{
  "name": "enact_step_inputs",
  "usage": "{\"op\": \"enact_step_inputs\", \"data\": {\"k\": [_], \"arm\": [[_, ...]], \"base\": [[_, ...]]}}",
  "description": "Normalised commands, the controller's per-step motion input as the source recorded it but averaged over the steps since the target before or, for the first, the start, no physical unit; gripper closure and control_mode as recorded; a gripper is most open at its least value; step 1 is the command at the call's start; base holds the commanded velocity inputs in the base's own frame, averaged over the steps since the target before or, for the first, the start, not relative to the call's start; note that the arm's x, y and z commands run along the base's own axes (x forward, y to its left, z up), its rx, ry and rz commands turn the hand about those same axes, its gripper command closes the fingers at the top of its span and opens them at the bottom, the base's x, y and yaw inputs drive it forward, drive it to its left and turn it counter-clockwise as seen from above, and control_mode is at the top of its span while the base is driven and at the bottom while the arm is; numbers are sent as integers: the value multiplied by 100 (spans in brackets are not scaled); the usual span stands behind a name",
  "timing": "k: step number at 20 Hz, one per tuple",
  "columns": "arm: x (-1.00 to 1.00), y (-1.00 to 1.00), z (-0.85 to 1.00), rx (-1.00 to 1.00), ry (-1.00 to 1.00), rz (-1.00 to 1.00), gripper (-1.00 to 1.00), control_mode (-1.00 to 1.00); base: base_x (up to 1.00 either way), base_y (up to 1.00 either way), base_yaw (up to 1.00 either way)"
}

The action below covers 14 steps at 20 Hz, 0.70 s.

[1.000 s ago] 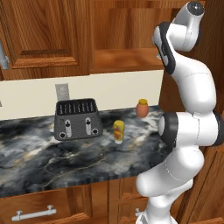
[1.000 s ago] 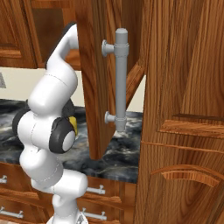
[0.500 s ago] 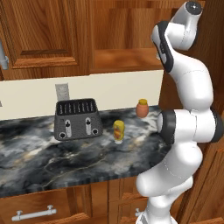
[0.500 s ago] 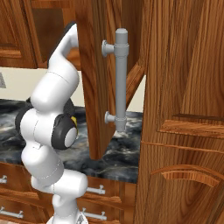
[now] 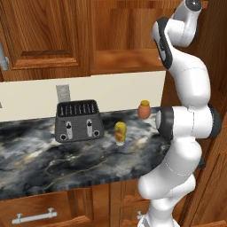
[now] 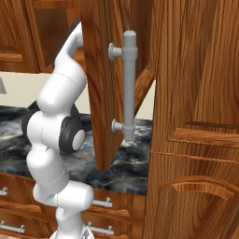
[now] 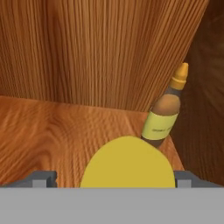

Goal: Pick the mustard and mustard from the counter and place them in the cabinet.

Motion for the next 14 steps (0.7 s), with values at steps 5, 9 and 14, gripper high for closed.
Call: {"op": "enact_step_inputs", "data": {"k": [5,9,14], "arm": [[5,0,-14,0,0,2,-100,-100],[0,0,-16,-2,-2,2,-100,-100],[0,0,-22,-7,-8,1,-100,-100]], "base": [[0,0,0],[0,0,0],[0,0,0]]}}
